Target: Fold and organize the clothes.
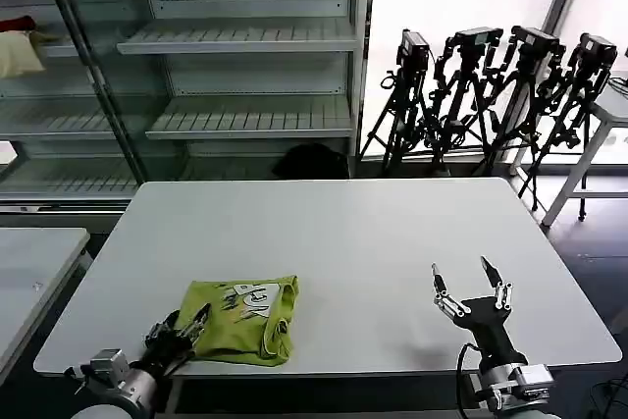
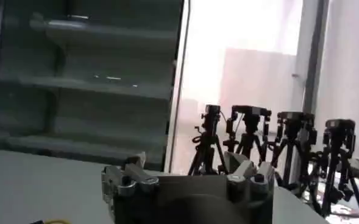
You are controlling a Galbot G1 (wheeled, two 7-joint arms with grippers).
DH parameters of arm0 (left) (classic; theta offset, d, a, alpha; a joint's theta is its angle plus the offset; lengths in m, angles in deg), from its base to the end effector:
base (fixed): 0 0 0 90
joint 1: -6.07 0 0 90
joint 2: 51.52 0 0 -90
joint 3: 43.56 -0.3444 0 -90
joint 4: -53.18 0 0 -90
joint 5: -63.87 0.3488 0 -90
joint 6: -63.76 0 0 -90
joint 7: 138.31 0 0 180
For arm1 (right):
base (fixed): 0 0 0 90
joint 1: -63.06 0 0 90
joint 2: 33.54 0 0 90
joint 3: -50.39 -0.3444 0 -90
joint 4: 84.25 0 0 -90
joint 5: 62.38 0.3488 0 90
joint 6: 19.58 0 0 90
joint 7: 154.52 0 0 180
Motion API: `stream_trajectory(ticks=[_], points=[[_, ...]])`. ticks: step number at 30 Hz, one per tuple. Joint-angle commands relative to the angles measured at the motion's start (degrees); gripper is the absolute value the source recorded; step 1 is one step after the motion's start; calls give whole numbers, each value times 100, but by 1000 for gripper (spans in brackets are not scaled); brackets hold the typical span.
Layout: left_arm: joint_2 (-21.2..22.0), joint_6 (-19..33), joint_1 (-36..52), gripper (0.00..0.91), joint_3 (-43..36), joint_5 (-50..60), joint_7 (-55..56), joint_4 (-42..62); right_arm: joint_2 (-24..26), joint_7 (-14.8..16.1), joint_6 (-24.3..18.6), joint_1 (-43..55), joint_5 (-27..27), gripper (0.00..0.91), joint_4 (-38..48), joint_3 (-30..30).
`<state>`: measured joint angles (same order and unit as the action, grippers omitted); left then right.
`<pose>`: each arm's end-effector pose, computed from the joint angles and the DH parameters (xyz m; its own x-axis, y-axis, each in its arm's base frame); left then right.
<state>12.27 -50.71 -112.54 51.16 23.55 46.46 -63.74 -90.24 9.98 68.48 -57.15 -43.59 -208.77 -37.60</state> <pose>0.1974 0.1053 -0.2854 -0.8776 0.1463 0.4566 0.0464 0.9737 -0.2230 0.1837 -0.0721 -0.2553 -0.9955 -0.0787 -0.0532 -0.0709 0.9881 -0.1364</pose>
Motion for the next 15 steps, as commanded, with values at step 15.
stream_trajectory(ticks=[15], points=[[-294,270,-40,0,229,-86,65,-322,-14,-12,13,70,-5,907,22,62]])
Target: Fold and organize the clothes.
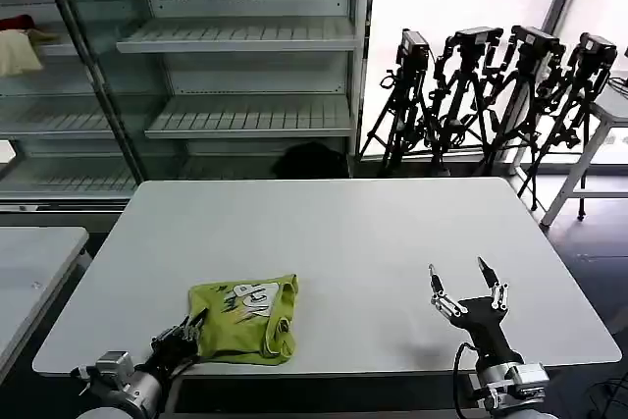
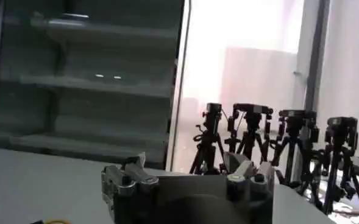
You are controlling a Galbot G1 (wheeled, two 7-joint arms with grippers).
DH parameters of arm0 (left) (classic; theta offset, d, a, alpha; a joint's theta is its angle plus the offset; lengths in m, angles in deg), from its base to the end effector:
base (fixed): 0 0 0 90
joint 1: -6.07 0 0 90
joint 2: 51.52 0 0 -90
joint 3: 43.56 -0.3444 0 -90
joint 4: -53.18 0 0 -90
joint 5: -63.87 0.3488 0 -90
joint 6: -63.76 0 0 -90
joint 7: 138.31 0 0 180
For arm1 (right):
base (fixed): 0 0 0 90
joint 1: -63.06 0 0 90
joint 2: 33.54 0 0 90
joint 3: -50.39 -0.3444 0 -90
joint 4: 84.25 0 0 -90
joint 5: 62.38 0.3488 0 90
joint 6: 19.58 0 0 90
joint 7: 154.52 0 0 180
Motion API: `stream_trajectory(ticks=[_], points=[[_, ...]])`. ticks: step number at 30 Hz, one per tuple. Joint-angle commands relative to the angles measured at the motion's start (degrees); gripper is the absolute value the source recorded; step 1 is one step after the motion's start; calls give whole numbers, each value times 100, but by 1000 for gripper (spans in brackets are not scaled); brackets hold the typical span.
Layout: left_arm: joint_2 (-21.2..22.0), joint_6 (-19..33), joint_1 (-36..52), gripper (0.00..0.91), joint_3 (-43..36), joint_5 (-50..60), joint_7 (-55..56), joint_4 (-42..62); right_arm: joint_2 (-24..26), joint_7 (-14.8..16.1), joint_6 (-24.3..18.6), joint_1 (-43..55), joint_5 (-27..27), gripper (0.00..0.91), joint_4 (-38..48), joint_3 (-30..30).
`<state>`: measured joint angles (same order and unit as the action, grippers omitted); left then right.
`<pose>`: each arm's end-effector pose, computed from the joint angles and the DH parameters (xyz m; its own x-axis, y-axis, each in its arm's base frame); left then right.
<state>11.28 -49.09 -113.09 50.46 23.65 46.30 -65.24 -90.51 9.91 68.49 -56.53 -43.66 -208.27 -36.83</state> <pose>0.1947 0.1007 -0.2791 -0.8896 0.1668 0.4251 0.0780 0.9728 -0.2183 0.1855 -0.0696 -0.2580 -0.9955 -0.0807 -0.0502 -0.0735 0.9887 -0.1304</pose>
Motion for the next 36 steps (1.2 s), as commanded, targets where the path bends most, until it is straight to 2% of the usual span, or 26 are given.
stream_trajectory(ticks=[1,7,10,14,17,19,20,22,24,27,29,30,31,36], points=[[-221,101,14,0,353,-105,120,-196,18,-5,12,10,3,907,-31,-18],[-609,-31,-8,0,1394,-569,314,-499,24,-8,44,125,8,907,-28,43],[-951,-77,-39,0,2099,-821,239,-449,41,-6,47,184,17,907,-25,78],[-1678,-189,-50,0,3375,-1071,-81,-123,68,-1,36,223,57,907,-4,93],[-2291,-395,39,0,4177,-1112,-750,33,49,-2,20,222,61,907,19,111],[-2482,-445,118,0,4301,-979,-1048,38,37,0,8,208,57,907,28,125],[-2663,-447,249,0,4199,-804,-1307,12,33,1,3,201,54,907,29,128],[-2680,-357,331,0,3793,-340,-1702,-158,19,0,-10,182,47,907,27,124],[-2473,-26,218,0,2782,396,-2331,-234,15,0,-21,154,43,907,4,99],[-1991,845,358,0,1016,1928,-2811,250,-4,6,-25,117,38,907,-37,70],[-1596,1162,590,0,-274,2338,-2795,695,-16,10,-19,81,30,907,-62,53],[-1399,1240,695,0,-622,2596,-2808,843,-16,13,-19,71,20,907,-64,49],[-1185,1582,790,0,-1052,2749,-2797,1109,-13,14,-22,44,15,907,-69,26],[-802,1630,1108,0,-1644,2653,-2578,987,16,26,-22,-2,14,907,-44,-22]])
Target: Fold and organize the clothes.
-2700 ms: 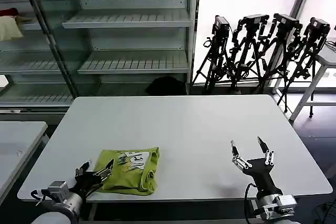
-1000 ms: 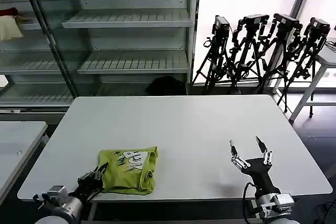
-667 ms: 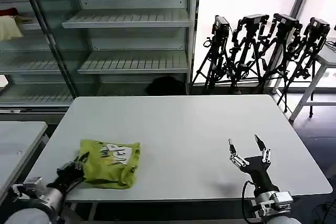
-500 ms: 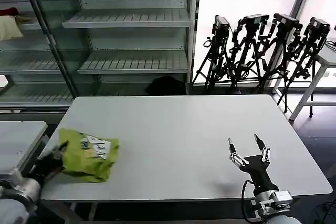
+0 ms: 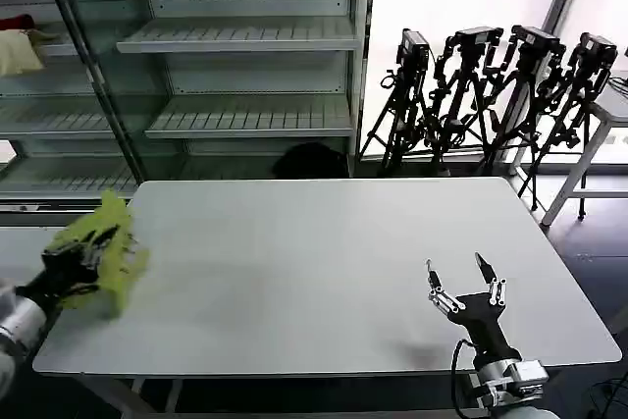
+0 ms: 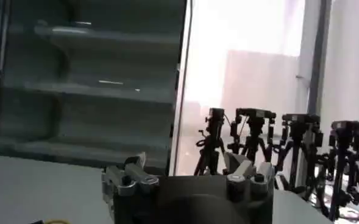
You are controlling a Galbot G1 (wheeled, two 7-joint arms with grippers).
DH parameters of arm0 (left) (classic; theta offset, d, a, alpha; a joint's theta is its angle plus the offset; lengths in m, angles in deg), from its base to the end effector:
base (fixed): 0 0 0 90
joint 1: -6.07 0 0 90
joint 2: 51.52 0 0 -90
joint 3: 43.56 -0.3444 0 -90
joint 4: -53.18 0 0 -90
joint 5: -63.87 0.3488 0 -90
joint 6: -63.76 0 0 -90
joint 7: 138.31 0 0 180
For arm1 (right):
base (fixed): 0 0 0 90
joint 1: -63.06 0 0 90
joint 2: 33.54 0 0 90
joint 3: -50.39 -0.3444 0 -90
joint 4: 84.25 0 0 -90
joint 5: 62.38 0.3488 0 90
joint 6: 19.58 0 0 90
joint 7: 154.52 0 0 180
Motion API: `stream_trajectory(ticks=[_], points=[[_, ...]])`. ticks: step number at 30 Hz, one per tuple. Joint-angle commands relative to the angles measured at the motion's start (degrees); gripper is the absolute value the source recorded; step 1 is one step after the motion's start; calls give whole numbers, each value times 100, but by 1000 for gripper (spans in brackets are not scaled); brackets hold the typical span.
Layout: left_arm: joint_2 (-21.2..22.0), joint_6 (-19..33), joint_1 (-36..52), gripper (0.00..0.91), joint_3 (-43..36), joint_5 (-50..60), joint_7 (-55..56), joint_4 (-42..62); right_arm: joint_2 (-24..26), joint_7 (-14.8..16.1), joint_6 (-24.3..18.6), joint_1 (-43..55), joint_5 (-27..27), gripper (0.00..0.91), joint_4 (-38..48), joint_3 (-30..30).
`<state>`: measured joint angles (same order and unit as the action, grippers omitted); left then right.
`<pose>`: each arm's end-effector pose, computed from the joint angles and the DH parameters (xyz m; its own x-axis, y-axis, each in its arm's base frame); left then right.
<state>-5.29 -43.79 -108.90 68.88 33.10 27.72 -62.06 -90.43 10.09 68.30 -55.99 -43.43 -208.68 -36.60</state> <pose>0.2399 0.2223 -0.1757 -0.9585 0.1855 0.2165 0.2391 0.9366 0.2560 0.1873 -0.0677 -0.2545 -0.9937 -0.0906 -0.0653 -0.0819 0.9889 -0.1243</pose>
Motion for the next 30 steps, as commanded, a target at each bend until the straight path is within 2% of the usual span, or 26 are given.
stream_trajectory(ticks=[1,10,15,16,17,18,23,30], points=[[858,987,798,0,-3531,1630,-625,550,2,8,5,-45,-25,907,2,-26],[631,57,1450,20,-3210,845,57,-288,-71,18,28,56,-101,907,35,138],[603,-197,1484,30,-3179,842,342,-348,-96,19,43,77,-120,907,9,165],[646,-290,1486,60,-3249,897,550,-367,-99,20,46,74,-129,907,4,169],[655,-316,1509,806,-3298,947,706,-376,-101,22,47,72,-137,907,4,168],[716,-317,1536,907,-3406,1060,844,-394,-100,23,50,71,-141,907,2,168],[793,-357,1825,907,-3815,1219,1701,-678,-99,23,113,100,-156,907,-22,176],[692,-430,2100,907,-3710,893,2073,-1169,-125,31,147,128,-195,907,-13,230]])
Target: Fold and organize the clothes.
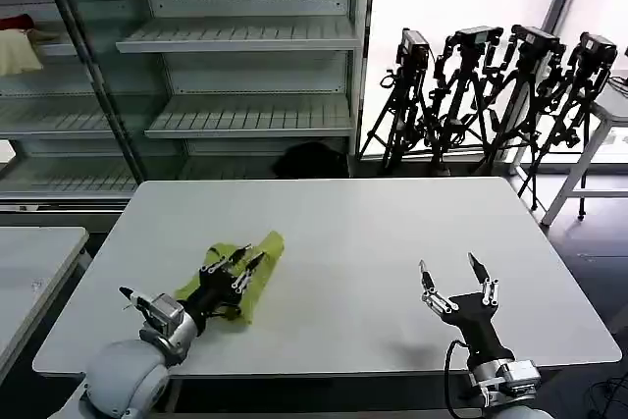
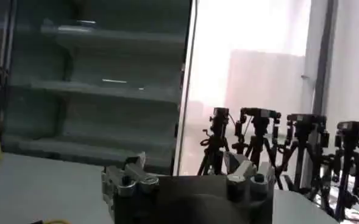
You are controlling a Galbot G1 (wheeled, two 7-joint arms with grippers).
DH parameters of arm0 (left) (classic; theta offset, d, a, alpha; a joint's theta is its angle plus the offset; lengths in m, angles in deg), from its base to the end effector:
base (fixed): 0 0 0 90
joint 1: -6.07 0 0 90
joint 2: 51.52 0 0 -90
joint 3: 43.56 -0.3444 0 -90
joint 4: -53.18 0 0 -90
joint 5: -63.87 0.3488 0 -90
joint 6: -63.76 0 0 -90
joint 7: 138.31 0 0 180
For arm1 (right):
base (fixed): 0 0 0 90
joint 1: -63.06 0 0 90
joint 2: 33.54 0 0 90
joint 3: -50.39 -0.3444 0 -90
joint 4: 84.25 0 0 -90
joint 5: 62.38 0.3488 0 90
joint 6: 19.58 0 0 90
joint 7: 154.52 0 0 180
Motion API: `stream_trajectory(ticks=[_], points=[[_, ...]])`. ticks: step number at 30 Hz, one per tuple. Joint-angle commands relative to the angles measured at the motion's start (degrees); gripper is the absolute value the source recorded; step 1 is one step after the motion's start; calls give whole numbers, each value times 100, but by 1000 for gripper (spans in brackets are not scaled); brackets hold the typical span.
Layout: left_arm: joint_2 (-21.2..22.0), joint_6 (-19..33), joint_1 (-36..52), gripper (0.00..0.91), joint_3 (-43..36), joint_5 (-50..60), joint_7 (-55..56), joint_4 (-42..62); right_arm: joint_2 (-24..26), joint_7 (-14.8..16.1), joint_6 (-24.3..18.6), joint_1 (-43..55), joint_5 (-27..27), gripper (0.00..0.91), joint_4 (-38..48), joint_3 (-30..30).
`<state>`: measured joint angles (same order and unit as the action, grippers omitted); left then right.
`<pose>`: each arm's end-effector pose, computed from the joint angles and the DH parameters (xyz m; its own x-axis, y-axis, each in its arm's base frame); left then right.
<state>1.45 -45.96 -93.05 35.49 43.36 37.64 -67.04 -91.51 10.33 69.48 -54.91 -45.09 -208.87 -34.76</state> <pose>0.2653 0.0560 -0.2140 -0.8872 0.4229 0.1844 0.4567 0.8620 0.2201 0.1884 -0.0570 -0.2550 -0.9923 -0.1082 -0.0599 -0.0999 0.9868 -0.1278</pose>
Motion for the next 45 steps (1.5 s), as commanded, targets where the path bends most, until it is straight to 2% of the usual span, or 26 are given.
stream_trajectory(ticks=[1,5,7,10,12,15,16,17,18,19,20,21,22,23,27,32,39,45], points=[[12,-231,541,907,-288,-187,1110,-706,-24,8,33,32,-33,907,9,58],[-41,-278,510,907,262,-196,1149,-600,-52,67,165,167,-43,907,26,163],[-95,-253,202,907,577,31,1047,-595,-49,193,310,305,-36,907,18,260],[-56,-291,-515,907,1096,132,841,-813,-102,385,771,617,162,907,2,472],[13,-261,-1046,907,1404,154,673,-978,-187,616,1457,1032,748,907,16,774],[177,-101,-1450,907,1562,202,560,-1113,-256,713,2314,1505,1364,907,-17,1273],[224,-97,-1507,907,1590,231,556,-1141,-274,705,2591,1645,1542,907,-29,1506],[321,-97,-1557,907,1604,228,561,-1170,-318,560,2871,1868,1949,907,-28,1795],[361,-94,-1578,907,1604,223,563,-1179,-365,454,2871,1946,2066,907,-20,1913],[421,-84,-1615,907,1587,233,562,-1186,-480,271,3273,2069,2328,907,-2,2103],[500,-61,-1655,907,1547,258,559,-1181,-615,24,3402,2186,2567,907,47,2300],[550,-56,-1673,907,1521,269,561,-1182,-668,-118,3410,2253,2653,907,83,2427],[611,-51,-1699,907,1474,296,562,-1182,-801,-392,3412,2374,2914,907,180,2648],[670,-31,-1724,907,1430,355,555,-1181,-885,-507,3414,2445,3062,907,281,2735],[758,53,-1794,907,1366,555,529,-1157,-1032,-725,3412,2475,3234,907,534,2825],[758,177,-1836,907,1354,572,485,-1063,-1125,-718,3405,2447,3411,907,734,2675],[801,277,-1811,907,1298,571,423,-1028,-1233,-329,3314,2546,3529,887,1064,2483],[802,279,-1823,907,1317,554,426,-1024,-1414,-367,3402,2788,3479,887,1440,2649]])
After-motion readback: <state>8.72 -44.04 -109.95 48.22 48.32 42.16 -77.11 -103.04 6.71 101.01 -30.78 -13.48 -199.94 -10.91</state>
